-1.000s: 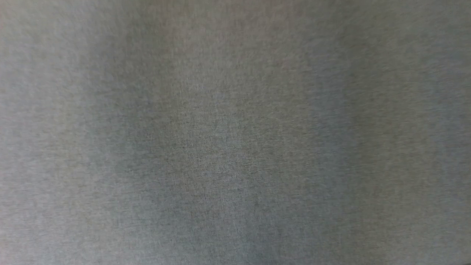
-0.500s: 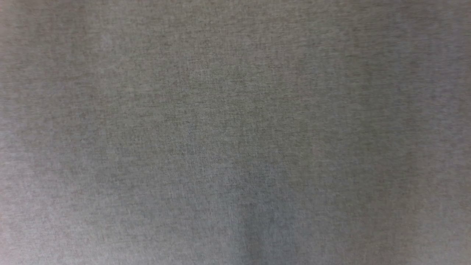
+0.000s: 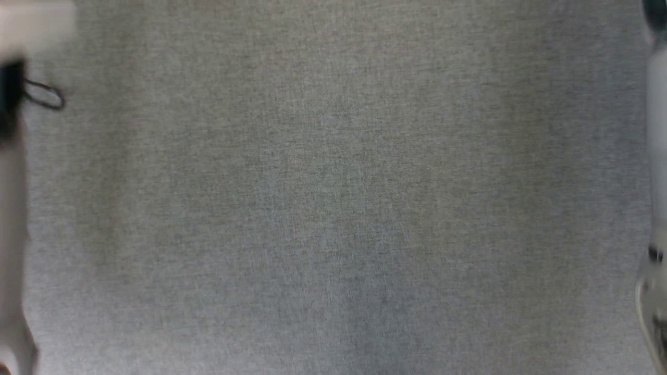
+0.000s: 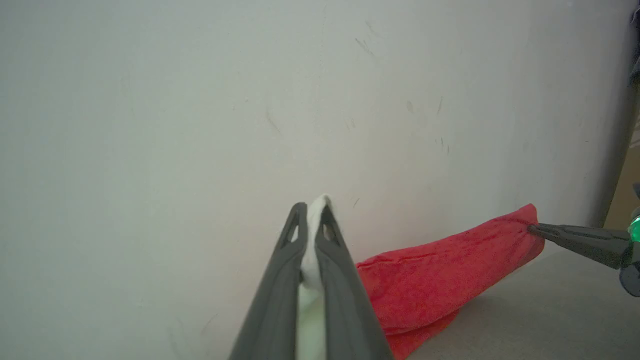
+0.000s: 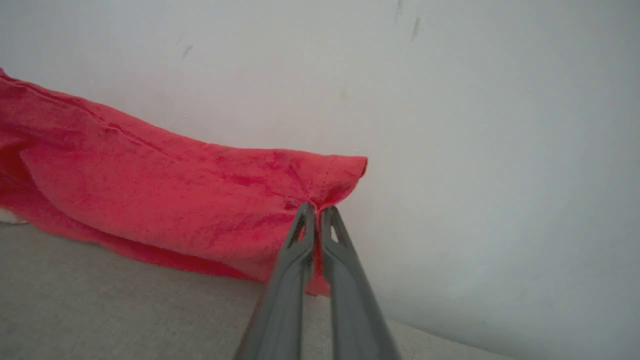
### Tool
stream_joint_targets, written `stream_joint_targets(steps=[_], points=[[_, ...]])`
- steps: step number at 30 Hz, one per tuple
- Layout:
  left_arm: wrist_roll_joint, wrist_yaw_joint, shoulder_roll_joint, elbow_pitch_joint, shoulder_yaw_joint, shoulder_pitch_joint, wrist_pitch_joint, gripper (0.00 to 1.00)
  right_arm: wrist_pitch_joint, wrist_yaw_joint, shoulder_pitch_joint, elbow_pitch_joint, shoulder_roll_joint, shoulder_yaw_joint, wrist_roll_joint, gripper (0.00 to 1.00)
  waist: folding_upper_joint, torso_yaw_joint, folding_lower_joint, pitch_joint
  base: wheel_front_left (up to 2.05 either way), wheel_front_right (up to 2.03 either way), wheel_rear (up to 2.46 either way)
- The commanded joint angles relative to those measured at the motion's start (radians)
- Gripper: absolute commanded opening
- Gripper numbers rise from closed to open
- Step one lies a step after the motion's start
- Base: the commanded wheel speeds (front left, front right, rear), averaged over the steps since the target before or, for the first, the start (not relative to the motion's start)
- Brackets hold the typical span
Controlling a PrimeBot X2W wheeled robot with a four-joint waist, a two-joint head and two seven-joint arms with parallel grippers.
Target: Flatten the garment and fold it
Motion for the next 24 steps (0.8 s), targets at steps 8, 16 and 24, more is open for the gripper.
stream_joint_targets(steps=[8, 16, 24], points=[[0.0, -0.006, -0.053, -0.08, 0.091, 0.335, -0.005, 0.0, 0.077, -0.001, 0.35, -0.275, -0.037, -0.037, 0.096, 0.0, 0.0, 0.015, 0.0002, -0.122, 0.0, 0.0, 0.0], [-0.061, -0.006, -0.036, -0.081, 0.057, 0.621, -0.004, 0.0, 0.134, -0.001, 0.649, -0.42, -0.02, -0.049, 0.151, 0.0, 0.0, 0.035, 0.0002, -0.211, 0.0, 0.0, 0.0], [-0.182, -0.006, 0.011, -0.081, 0.021, 0.829, 0.061, 0.0, 0.207, -0.001, 0.865, -0.494, -0.029, -0.085, 0.23, 0.0, 0.0, 0.057, 0.0002, -0.305, 0.0, 0.0, 0.0]])
